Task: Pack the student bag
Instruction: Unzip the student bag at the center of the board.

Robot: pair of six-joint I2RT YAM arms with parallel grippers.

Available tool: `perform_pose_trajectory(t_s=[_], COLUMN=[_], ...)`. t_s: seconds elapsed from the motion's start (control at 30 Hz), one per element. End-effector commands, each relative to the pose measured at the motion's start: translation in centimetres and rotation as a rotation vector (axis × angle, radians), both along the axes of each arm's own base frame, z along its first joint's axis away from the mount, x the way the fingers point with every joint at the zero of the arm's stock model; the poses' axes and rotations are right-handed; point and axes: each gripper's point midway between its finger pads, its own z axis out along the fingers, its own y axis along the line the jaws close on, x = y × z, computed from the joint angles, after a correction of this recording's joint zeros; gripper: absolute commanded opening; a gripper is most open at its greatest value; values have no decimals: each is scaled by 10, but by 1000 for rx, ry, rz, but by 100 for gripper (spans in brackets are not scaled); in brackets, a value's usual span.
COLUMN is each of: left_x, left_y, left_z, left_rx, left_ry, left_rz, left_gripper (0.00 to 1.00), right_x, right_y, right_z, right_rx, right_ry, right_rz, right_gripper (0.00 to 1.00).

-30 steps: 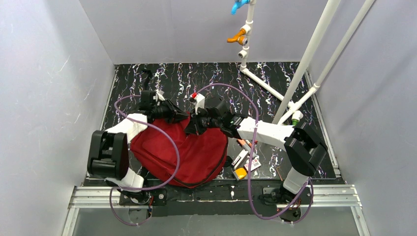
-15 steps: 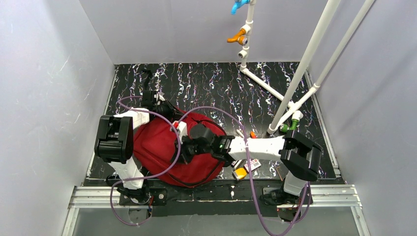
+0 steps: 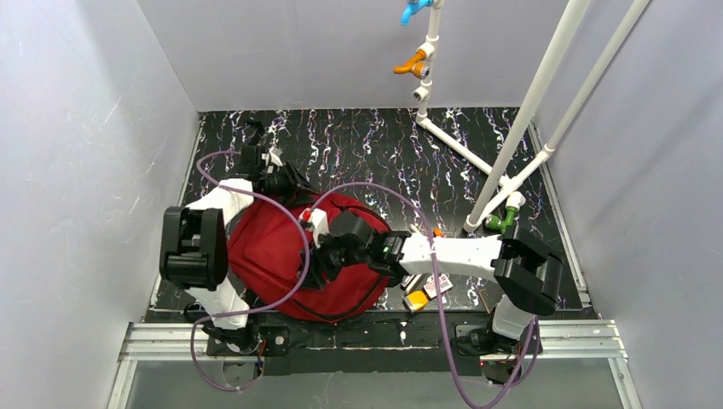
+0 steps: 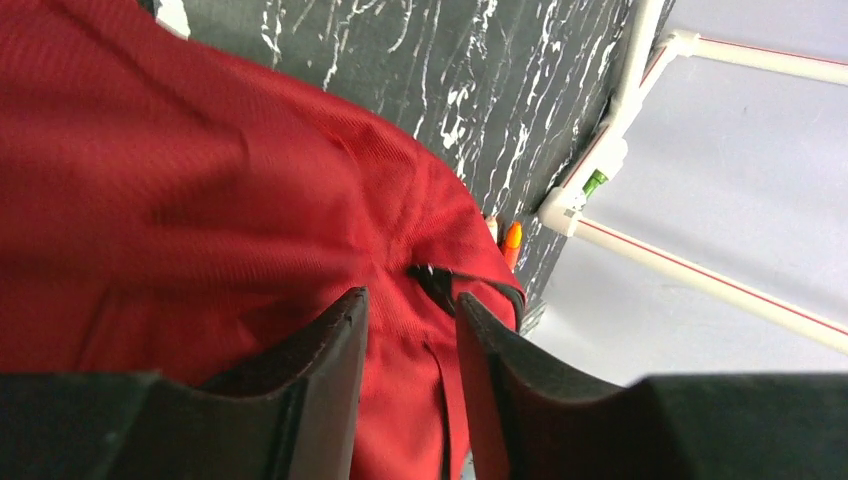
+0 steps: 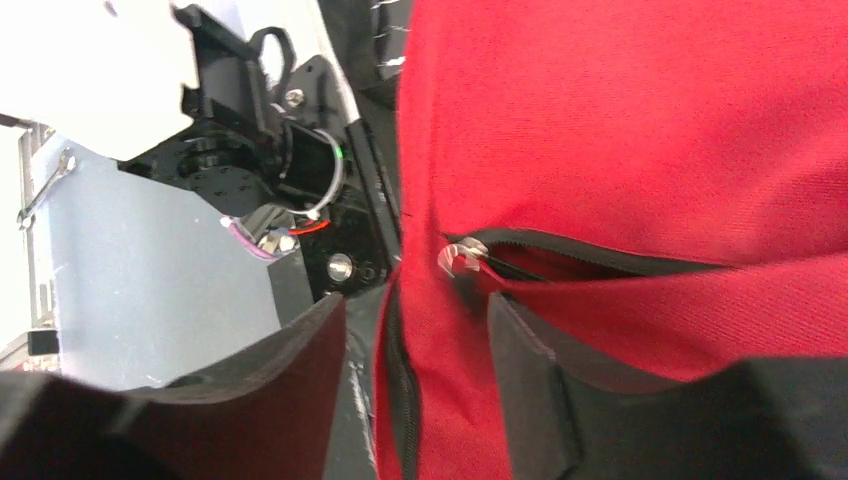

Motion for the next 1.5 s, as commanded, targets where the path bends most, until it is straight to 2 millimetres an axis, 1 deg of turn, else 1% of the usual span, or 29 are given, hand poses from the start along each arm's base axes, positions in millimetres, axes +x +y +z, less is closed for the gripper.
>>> perform_pose_trajectory(t_s=[0.0,0.07,0.13,0.2,0.23,0.3,0.43,0.47,0.5,0.57,0.63,0.7,0.77,0.8,0.83,0.87,0.93,0.97,1.03,1.1,1.13,1.2,1.27,1.3,1.33,1.37,1.4,1.47], left_x=[-25,-38,-52,-67,-75,-92,-122,-130,-135,-144,-149,-152,-155,-155,-156,-156,-157,-157,-157,-156,-156,-155,-152,-149,-145,-140,-134,-119], left_y=[20,31,40,43,43,39,30,28,27,26,27,29,30,29,28,28,27,26,28,29,29,28,28,30,31,35,40,52], left_z=[55,71,83,90,93,90,85,86,85,85,89,94,100,103,105,108,115,118,123,124,123,121,117,116,115,115,115,116], left_rx=[137,213,272,292,285,256,185,179,176,168,171,181,188,183,176,170,159,156,164,173,173,169,179,192,214,245,281,370], left_ry=[-149,-194,-227,-252,-260,-249,-208,-218,-221,-227,-241,-252,-252,-253,-249,-246,-246,-255,-275,-283,-281,-266,-258,-266,-277,-291,-305,-330], left_rz=[-74,-76,-67,-60,-60,-59,-39,-34,-31,-17,-8,-5,-9,-14,-16,-16,-11,-8,1,6,2,-4,-15,-19,-26,-27,-26,-12], left_gripper=[41,47,50,53,53,53,53,53,53,53,53,53,54,54,53,53,53,53,53,53,53,53,53,53,54,54,55,55], right_x=[54,70,78,76,74,70,68,70,71,81,97,108,120,127,134,140,151,156,165,171,175,178,180,178,176,171,167,159], right_y=[-28,-47,-62,-71,-74,-78,-82,-83,-82,-80,-65,-39,-12,3,16,26,40,43,43,34,26,3,-24,-39,-52,-68,-82,-105], right_z=[46,49,44,34,28,13,-16,-22,-25,-29,-26,-23,-18,-13,-7,-6,-2,1,4,5,6,7,8,10,14,8,7,4], right_rx=[35,33,26,13,3,-15,-10,8,39,96,117,127,164,196,216,217,216,214,189,128,96,18,-70,-105,-128,-175,-208,-248], right_ry=[-48,-12,31,53,66,102,134,112,76,-3,-58,-75,-77,-74,-77,-77,-83,-90,-100,-111,-125,-148,-177,-189,-199,-192,-187,-166], right_rz=[-147,-215,-261,-279,-283,-292,-319,-328,-329,-348,-358,-329,-315,-310,-308,-310,-322,-337,-362,-384,-405,-429,-450,-454,-456,-450,-451,-456], right_gripper=[69,77,82,86,87,86,71,67,63,56,49,45,44,44,44,44,45,46,47,49,54,62,72,78,87,93,96,98])
